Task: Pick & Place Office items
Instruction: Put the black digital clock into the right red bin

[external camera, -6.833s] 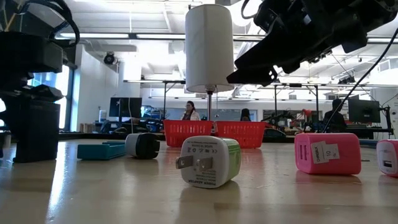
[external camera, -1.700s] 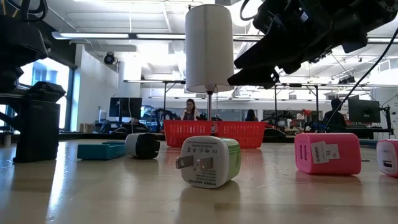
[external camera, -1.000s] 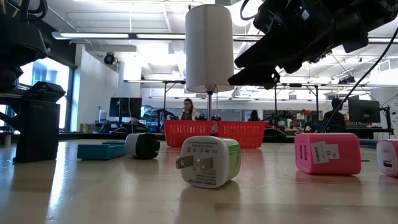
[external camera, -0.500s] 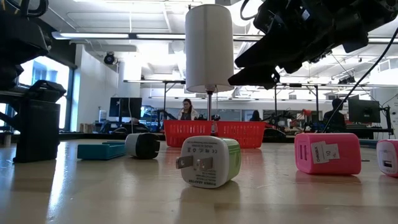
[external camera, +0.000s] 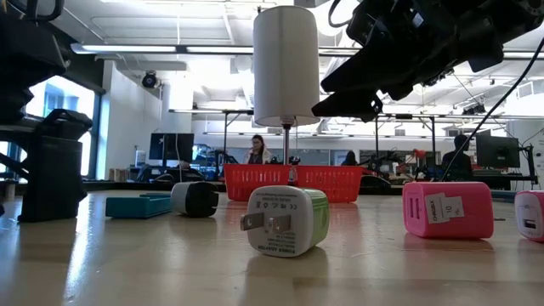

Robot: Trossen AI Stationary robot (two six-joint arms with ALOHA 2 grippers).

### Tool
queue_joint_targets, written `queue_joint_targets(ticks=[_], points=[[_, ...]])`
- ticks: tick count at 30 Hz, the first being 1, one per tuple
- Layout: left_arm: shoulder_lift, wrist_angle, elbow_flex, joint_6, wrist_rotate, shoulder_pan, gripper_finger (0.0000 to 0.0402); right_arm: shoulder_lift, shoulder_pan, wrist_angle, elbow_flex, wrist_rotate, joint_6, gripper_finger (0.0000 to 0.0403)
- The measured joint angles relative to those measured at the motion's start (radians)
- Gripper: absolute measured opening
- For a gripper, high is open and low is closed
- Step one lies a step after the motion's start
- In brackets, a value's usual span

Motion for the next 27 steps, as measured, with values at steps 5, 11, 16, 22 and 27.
queue_joint_targets(ticks=[5, 11, 16, 22, 27], points=[[0.071, 0.101, 0.003, 0.055, -0.005, 0.020, 0.0320, 0.000, 0.000, 0.000, 0.000, -0.001, 0.000, 0.0270], [0.097, 0.155, 0.004, 0.123, 0.008, 0.033, 0.0320, 0.000, 0.000, 0.000, 0.000, -0.002, 0.000, 0.0270], [0.098, 0.156, 0.003, 0.135, 0.012, 0.033, 0.0319, 0.000, 0.000, 0.000, 0.000, -0.002, -0.001, 0.0270], [0.099, 0.154, 0.003, 0.133, 0.021, 0.033, 0.0305, 0.000, 0.000, 0.000, 0.000, -0.002, -0.002, 0.0270], [0.099, 0.153, 0.003, 0.129, 0.028, 0.033, 0.0281, 0.000, 0.000, 0.000, 0.000, -0.002, -0.002, 0.0270]])
